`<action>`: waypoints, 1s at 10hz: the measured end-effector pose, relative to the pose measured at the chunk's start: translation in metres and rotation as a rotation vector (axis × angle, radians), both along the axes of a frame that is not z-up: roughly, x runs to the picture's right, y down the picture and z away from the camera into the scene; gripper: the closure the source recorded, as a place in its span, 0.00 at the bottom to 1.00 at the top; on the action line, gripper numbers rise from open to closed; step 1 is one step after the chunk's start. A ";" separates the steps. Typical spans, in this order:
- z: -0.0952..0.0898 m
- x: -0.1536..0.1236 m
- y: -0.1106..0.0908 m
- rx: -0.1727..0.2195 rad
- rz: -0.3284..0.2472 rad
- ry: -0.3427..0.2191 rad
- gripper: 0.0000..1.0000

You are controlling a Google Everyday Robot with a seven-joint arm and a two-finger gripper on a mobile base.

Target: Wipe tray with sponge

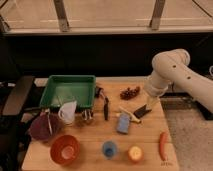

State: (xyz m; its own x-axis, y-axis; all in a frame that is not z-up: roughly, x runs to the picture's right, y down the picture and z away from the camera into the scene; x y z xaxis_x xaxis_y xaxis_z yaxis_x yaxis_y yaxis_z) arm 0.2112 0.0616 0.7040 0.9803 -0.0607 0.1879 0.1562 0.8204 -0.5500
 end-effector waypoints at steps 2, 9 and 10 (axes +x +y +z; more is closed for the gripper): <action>0.000 0.000 0.000 0.000 0.000 0.000 0.40; -0.017 -0.030 0.008 -0.041 -0.481 -0.286 0.40; -0.015 -0.036 0.016 -0.050 -0.580 -0.352 0.40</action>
